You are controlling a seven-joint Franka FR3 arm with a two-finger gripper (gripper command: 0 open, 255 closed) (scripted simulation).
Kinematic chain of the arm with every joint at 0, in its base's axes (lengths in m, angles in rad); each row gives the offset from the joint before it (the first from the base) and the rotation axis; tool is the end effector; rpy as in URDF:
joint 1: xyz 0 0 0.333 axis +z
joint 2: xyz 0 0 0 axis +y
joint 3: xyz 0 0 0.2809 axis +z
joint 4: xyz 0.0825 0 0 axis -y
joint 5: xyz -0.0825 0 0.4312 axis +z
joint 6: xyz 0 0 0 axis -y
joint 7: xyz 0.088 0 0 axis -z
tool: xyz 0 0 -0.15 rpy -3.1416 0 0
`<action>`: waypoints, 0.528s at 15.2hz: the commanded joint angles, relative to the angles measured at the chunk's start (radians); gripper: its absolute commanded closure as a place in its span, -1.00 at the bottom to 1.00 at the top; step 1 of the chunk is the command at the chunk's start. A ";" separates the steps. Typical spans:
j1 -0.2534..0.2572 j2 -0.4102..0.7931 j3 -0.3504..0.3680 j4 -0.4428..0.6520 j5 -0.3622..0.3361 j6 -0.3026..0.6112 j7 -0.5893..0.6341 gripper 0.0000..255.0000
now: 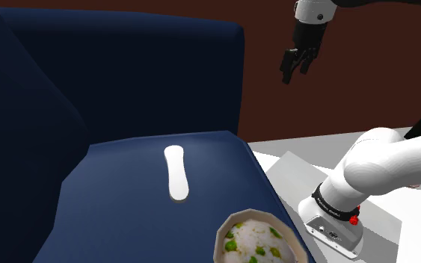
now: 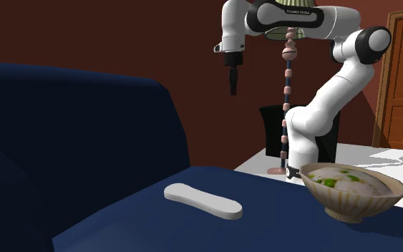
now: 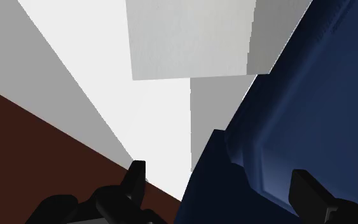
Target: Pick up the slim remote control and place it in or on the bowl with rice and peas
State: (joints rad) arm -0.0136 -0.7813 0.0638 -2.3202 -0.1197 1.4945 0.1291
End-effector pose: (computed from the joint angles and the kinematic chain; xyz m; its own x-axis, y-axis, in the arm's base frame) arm 0.3707 0.0021 0.5344 0.9940 -0.1065 -0.0229 -0.1012 -0.9805 0.1682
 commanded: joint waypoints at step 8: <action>0.032 0.032 0.132 -0.093 0.122 0.120 0.203 -1.00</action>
State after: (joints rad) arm 0.0153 -0.7657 0.1767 -2.4133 -0.0142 1.5969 0.3019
